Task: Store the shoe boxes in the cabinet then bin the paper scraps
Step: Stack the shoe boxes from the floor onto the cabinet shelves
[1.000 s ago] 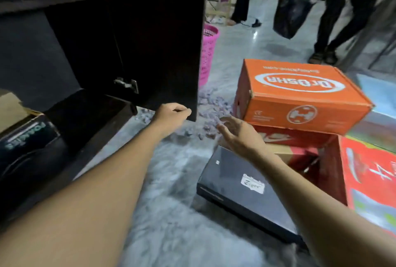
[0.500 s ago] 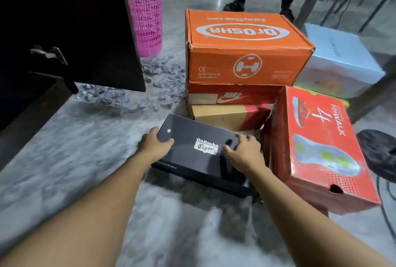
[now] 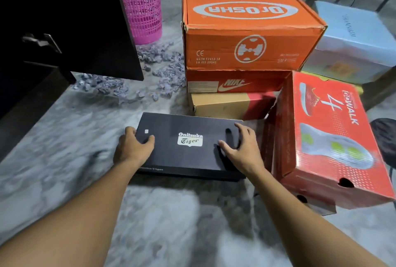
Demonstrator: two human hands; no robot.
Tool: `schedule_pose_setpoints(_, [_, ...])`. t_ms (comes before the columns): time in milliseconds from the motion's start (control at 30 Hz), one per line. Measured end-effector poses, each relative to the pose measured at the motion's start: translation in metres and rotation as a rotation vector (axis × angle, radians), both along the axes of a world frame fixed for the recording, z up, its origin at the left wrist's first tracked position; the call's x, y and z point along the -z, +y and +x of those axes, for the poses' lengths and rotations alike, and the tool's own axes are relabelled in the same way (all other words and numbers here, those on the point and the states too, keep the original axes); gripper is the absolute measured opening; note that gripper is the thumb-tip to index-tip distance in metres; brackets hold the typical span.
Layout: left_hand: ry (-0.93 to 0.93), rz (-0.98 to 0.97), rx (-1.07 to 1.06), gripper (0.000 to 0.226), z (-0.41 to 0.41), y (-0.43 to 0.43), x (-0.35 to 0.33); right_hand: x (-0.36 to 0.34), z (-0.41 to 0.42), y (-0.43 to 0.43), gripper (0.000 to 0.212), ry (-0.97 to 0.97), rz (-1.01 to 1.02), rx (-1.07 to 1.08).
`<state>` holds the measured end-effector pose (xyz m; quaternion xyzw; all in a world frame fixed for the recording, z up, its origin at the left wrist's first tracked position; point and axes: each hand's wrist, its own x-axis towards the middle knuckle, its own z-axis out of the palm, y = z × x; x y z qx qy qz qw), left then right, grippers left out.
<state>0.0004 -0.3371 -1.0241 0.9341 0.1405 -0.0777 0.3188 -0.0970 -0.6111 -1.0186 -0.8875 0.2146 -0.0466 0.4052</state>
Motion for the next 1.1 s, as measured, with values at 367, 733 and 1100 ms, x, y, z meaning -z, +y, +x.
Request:
schedule_pose_setpoints(367, [0.013,-0.159,0.071,0.077,-0.025,0.027,0.008,0.047,-0.039,0.025,0.091,-0.181,0.335,0.210])
schedule_pose_setpoints(733, [-0.151,-0.134,-0.058,0.082,-0.039,0.064,-0.027,0.005,-0.011,0.049,0.100,-0.205,0.331,-0.120])
schedule_pose_setpoints(1100, [-0.357,-0.061,-0.235,0.075,-0.025,0.169,-0.152,-0.094,0.079,0.133,0.113,-0.306,0.423,-0.436])
